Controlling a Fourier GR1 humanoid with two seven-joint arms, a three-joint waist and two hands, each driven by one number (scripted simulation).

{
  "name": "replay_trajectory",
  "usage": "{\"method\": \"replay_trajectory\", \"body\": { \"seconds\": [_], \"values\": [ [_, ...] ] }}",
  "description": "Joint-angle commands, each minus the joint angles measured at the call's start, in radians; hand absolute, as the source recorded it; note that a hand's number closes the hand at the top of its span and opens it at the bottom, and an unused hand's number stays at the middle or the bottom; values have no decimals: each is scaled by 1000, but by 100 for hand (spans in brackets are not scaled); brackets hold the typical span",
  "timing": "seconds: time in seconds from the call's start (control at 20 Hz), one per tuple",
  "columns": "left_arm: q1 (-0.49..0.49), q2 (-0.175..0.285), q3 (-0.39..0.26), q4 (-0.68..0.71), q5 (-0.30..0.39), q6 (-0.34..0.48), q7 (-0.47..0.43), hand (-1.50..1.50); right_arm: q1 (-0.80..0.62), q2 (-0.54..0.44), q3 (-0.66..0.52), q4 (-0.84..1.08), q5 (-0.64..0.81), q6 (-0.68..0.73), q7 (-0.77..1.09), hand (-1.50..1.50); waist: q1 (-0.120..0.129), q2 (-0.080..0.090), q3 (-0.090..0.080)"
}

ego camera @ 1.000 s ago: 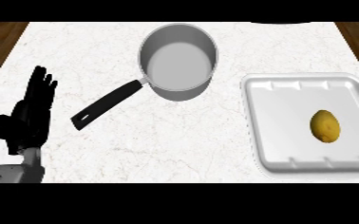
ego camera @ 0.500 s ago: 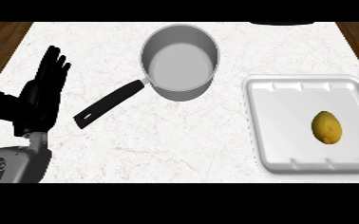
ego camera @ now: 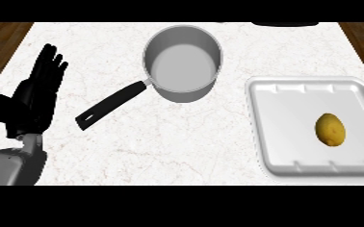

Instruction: Pick the lemon from the tray and place it in the pot

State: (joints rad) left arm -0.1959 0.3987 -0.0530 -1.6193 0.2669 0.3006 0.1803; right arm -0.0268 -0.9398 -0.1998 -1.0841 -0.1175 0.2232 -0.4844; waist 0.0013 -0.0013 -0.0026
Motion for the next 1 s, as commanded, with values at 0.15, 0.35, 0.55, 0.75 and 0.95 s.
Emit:
{"method": "replay_trajectory", "body": {
  "seconds": [0.15, 0.35, 0.55, 0.75, 0.95],
  "values": [
    [-18, -1, 19, 0, 4, 1, 28, 0, 9, -68, 184, -219, 132, 70, 297, -150, 0, -1, -1],
    [-25, -3, 36, -2, 4, -4, 40, 0, -24, -59, 227, -349, 130, 122, 492, -150, -3, -3, 0],
    [-16, -54, 21, 39, -47, -11, -6, 0, -71, 24, 233, -286, 187, 149, 524, -150, 1, 1, 2],
    [21, -57, 29, -23, -68, -40, 14, 0, -5, 74, 196, -417, 200, 169, 601, -150, -4, 0, 2],
    [40, -78, 74, -23, -56, -74, -4, 0, -13, 151, 183, -391, 286, 158, 607, -150, -1, 0, 2]
  ]
}}
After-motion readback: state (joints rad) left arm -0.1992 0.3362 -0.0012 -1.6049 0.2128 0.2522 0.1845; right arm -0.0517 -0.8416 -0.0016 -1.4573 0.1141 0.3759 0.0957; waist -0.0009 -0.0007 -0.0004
